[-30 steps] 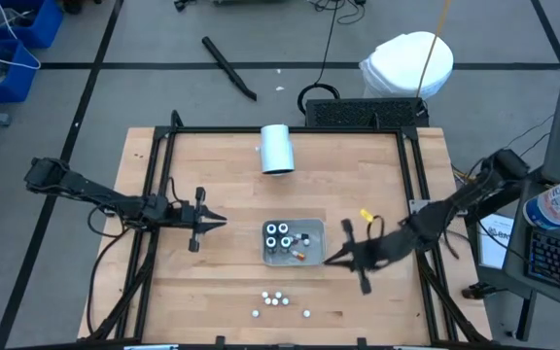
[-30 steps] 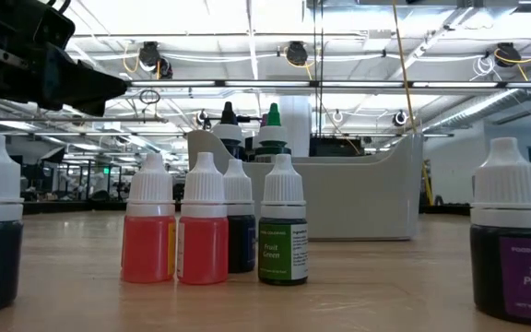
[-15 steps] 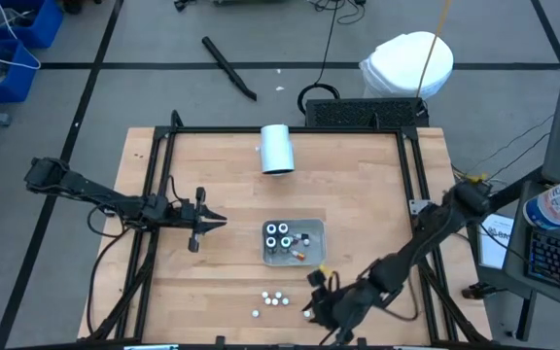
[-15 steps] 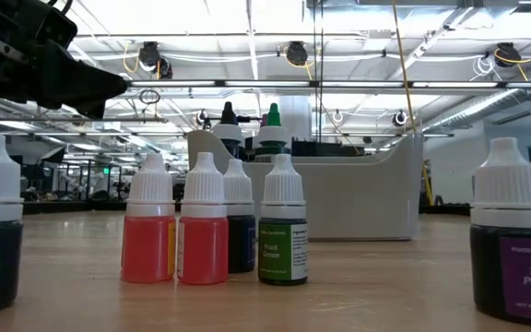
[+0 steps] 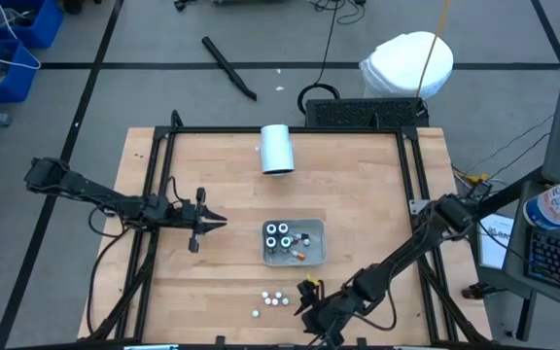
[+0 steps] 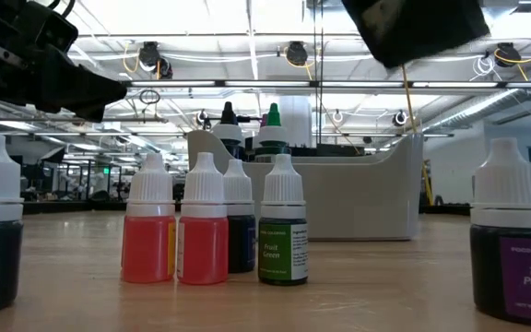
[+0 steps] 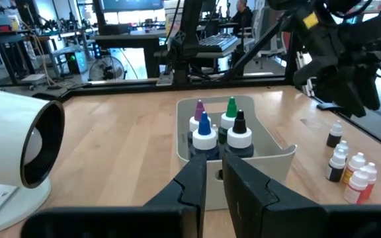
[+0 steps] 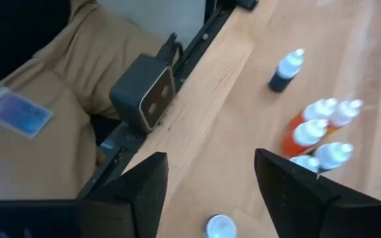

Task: Pick & Place food coloring
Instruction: Put the small purple food coloring bottle into the gray bin

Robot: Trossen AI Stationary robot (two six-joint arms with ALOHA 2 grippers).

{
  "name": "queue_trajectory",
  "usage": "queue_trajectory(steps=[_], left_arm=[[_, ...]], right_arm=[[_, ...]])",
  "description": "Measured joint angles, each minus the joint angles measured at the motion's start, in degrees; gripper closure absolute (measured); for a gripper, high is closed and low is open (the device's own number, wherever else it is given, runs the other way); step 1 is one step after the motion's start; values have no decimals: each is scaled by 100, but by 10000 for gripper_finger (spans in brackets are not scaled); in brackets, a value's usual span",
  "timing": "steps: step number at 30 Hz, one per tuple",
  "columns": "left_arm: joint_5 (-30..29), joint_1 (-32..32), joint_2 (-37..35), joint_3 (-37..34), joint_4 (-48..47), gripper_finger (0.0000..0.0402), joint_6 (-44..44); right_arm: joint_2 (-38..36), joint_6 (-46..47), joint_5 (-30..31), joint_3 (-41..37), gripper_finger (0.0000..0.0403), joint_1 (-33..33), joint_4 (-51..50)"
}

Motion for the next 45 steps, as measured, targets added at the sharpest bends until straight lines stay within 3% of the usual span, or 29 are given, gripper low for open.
queue_trajectory(steps=[25, 38, 45], left_arm=[[1, 0, 0, 0, 11, 344, -7], [1, 0, 0, 0, 10, 344, -7], [1, 0, 0, 0, 10, 344, -7]], right_arm=[[254, 18, 15, -343, 260, -9, -61], [254, -26, 24, -343, 347, -87, -69], [24, -175, 6, -343, 350, -123, -267]])
